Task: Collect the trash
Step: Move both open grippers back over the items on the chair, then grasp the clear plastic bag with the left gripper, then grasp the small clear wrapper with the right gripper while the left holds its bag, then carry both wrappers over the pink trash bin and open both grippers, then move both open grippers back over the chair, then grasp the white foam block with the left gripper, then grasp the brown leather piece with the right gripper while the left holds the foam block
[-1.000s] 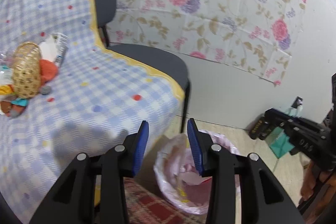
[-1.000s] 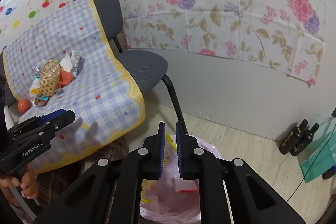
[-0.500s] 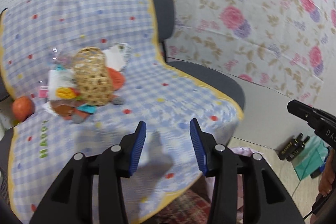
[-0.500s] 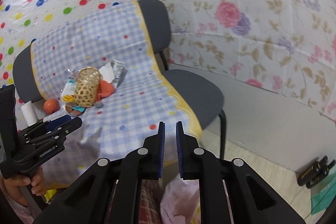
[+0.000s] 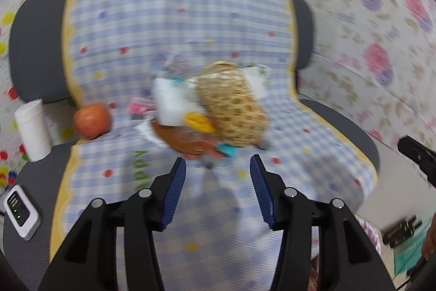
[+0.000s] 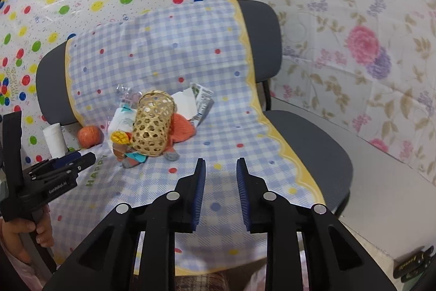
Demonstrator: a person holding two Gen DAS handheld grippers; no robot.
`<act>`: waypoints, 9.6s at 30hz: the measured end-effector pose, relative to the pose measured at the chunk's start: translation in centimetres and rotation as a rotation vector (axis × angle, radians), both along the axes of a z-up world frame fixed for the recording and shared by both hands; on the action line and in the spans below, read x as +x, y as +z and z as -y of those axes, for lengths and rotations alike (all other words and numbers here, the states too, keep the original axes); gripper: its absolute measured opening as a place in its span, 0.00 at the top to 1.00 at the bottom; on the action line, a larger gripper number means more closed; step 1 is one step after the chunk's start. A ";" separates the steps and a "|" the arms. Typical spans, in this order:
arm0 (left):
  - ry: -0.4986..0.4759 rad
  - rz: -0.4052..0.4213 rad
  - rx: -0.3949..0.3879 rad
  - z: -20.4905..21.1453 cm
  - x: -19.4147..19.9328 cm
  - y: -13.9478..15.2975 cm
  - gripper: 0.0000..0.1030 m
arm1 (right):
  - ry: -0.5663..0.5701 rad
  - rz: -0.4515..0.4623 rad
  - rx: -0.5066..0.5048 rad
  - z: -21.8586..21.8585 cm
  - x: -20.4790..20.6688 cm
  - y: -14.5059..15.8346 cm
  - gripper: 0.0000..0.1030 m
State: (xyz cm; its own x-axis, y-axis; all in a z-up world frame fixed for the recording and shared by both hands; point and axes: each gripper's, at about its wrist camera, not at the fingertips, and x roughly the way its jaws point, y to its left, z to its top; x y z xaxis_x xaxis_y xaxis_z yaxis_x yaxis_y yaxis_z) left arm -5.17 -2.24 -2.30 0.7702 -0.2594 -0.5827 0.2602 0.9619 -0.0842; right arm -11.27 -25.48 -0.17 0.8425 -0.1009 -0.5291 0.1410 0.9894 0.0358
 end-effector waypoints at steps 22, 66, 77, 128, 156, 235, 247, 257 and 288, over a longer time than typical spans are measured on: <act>0.044 -0.189 -0.148 -0.2 10.2 -3.0 0.59 | 0.114 -0.050 -0.010 -3.1 10.8 -1.9 0.59; 0.294 0.102 -0.127 -16.7 6.9 3.3 0.92 | 0.449 -0.089 -0.010 -21.3 25.3 -2.0 0.43; 0.267 0.089 -0.127 -17.2 9.3 2.5 0.92 | 0.443 -0.100 0.015 -23.1 31.4 -2.9 0.47; -0.450 0.118 -0.165 8.9 -8.8 4.8 0.92 | -0.043 0.076 -0.047 1.5 -6.7 4.5 0.97; -0.817 -0.102 -0.103 22.3 -13.6 -3.2 0.89 | -0.366 -0.141 0.016 10.7 -16.5 -4.0 0.92; 0.197 -0.169 -0.108 -6.6 9.5 -3.9 0.22 | 0.176 -0.035 0.022 -7.3 14.3 -1.4 0.55; 0.196 -0.231 -0.130 -7.6 12.9 -6.0 0.36 | 0.185 -0.067 0.004 -8.8 17.3 -2.7 0.58; 0.252 -0.126 -0.063 -11.7 9.9 -3.9 0.41 | 0.350 -0.062 -0.017 -14.9 17.1 -2.1 0.58; 0.259 -0.178 -0.084 -15.0 10.2 -5.3 0.39 | 0.400 -0.369 -0.094 -21.5 25.5 -9.6 0.58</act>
State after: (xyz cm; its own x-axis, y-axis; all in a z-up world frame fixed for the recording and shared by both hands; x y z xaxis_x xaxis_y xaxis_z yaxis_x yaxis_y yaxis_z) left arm 5.06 12.80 -7.59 0.7046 -0.1210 -0.6992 -0.0182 0.9819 -0.1884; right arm 14.19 -3.94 -9.82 0.5849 0.1279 -0.8009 -0.2604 0.9648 -0.0361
